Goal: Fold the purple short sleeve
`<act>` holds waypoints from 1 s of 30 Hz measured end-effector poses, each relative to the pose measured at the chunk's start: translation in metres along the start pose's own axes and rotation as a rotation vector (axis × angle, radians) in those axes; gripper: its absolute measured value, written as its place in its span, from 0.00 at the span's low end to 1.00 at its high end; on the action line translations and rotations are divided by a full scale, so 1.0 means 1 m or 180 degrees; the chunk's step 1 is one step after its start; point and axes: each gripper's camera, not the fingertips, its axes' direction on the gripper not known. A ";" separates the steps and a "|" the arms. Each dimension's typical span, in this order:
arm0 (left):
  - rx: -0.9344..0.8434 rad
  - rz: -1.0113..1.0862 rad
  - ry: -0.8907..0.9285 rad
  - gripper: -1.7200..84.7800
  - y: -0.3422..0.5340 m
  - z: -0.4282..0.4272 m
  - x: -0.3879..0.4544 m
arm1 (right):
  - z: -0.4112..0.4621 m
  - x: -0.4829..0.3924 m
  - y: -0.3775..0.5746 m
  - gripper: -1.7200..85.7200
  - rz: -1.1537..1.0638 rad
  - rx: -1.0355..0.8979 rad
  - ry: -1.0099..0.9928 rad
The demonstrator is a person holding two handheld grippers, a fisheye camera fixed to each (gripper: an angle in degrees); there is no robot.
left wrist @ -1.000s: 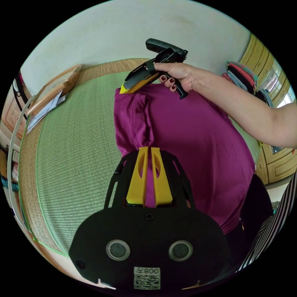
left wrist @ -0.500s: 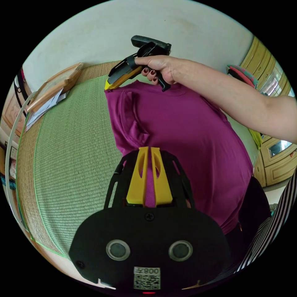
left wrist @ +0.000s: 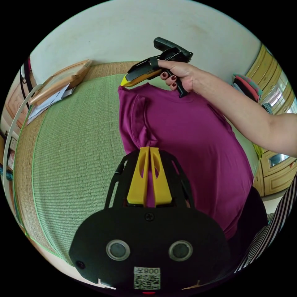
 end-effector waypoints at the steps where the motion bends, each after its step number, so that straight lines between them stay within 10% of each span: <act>1: -0.0003 0.0012 -0.0020 0.02 0.000 0.001 0.000 | -0.004 -0.001 0.004 0.02 0.0004 0.0025 0.0005; 30: 0.0003 -0.0318 0.0373 0.02 0.004 0.004 -0.065 | -0.136 -0.119 0.241 0.02 0.0024 0.0425 0.0547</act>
